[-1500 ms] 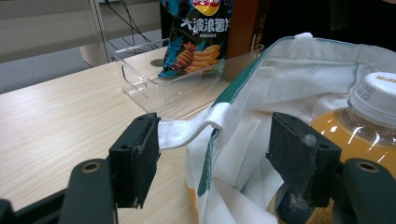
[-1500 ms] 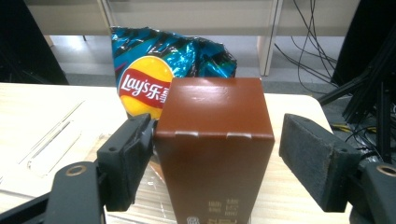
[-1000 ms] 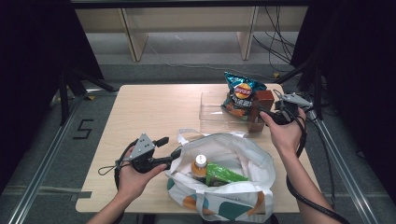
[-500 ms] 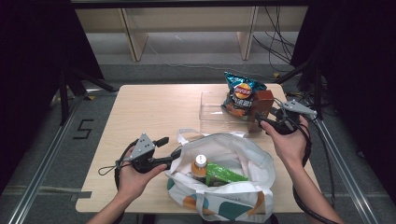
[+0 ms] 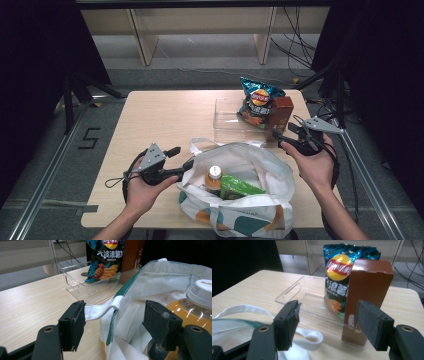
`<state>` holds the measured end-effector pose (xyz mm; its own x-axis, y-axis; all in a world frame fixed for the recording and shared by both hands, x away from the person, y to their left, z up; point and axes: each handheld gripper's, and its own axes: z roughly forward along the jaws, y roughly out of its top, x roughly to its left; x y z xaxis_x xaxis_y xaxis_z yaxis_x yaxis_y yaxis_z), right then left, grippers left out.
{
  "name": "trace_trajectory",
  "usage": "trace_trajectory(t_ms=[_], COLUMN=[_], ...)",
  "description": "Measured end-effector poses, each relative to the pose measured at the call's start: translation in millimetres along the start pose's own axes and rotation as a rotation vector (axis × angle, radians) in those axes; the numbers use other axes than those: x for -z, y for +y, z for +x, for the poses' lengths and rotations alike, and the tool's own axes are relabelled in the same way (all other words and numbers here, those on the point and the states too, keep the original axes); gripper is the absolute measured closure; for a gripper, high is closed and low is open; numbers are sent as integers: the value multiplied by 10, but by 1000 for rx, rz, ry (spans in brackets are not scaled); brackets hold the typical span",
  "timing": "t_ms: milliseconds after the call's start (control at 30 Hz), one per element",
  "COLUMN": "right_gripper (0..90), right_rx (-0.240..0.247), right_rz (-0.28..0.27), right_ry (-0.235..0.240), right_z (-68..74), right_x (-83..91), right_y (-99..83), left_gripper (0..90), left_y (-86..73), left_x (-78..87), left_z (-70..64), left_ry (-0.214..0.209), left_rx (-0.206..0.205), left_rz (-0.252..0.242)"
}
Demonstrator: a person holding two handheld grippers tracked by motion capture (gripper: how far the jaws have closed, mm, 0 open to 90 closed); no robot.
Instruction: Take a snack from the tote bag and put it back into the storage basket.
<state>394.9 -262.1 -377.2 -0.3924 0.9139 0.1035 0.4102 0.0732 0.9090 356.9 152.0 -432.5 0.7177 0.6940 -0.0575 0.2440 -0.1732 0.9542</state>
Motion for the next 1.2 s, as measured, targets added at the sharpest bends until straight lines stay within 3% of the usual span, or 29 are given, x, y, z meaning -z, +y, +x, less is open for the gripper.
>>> trace_trajectory(t_ms=[133,167,200,267,533,567,667,700,733,867,900,1000,1067,1167,1200], right_gripper=[381,387,397,408,432,432,433,433,434,434,432,430,434,451,457], right_rx=[5,32,6,35,28,47,26,57,36,67,35,18,30,54,45], right_rz=[9,7,16,15,34,42,49,43,43,44,51,62,85,66,95], right_ry=[41,41,67,87,174,178,199,194,205,210,214,254,273,294,315], right_z=[35,35,66,84,324,322,363,344,357,318,344,357,361,379,407], right_x=[60,72,94,115,240,250,273,279,287,316,332,349,370,365,391], right_y=[-58,-67,-72,-80,-97,-90,-84,-82,-80,-98,-111,-140,-163,-186,-199], left_gripper=[332,333,333,333,333,333,333,333,333,333,333,333,333,333,333], left_y=[0,0,0,-1,-4,-4,-5,-7,-11,-9,-8,-8,-9,-15,-16], left_x=[3,1,-1,-6,-7,-7,-4,-2,0,-6,-8,-8,-4,7,8], left_z=[2,4,5,4,7,6,4,7,10,11,9,6,11,15,17], left_ry=[5,4,4,-1,-8,-10,-9,-8,-7,-2,-3,-5,-1,3,3], left_rx=[0,1,1,1,4,3,7,7,6,7,8,4,9,11,13], left_rz=[7,4,4,4,1,2,1,2,4,6,7,8,5,7,8])
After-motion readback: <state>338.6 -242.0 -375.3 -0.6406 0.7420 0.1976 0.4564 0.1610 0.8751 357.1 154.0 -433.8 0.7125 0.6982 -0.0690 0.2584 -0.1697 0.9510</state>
